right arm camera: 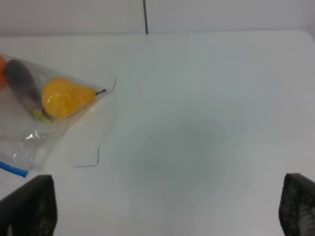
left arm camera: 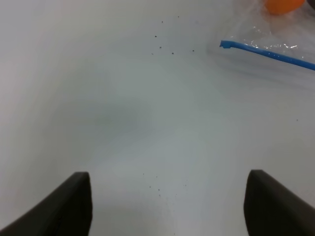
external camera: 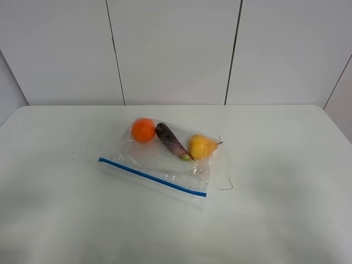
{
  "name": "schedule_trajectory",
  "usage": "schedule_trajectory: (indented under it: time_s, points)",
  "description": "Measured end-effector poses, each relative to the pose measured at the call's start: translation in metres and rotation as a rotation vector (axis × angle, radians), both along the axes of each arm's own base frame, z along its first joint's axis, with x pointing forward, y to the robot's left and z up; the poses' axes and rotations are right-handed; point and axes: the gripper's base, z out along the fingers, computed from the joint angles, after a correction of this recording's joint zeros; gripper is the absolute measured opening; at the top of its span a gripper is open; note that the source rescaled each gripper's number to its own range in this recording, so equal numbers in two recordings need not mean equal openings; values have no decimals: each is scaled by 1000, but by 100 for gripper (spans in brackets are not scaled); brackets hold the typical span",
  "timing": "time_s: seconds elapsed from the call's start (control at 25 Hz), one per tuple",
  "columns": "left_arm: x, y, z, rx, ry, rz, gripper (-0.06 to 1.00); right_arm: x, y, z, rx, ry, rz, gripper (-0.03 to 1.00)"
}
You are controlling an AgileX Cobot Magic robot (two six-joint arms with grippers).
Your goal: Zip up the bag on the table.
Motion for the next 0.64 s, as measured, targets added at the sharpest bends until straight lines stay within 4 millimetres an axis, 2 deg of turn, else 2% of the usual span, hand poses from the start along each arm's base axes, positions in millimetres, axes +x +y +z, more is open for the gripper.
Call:
schedule_trajectory:
  time_s: [0.64]
  points:
    - [0, 0, 0, 1, 0, 6, 96, 0, 0, 0, 2, 0, -2, 100]
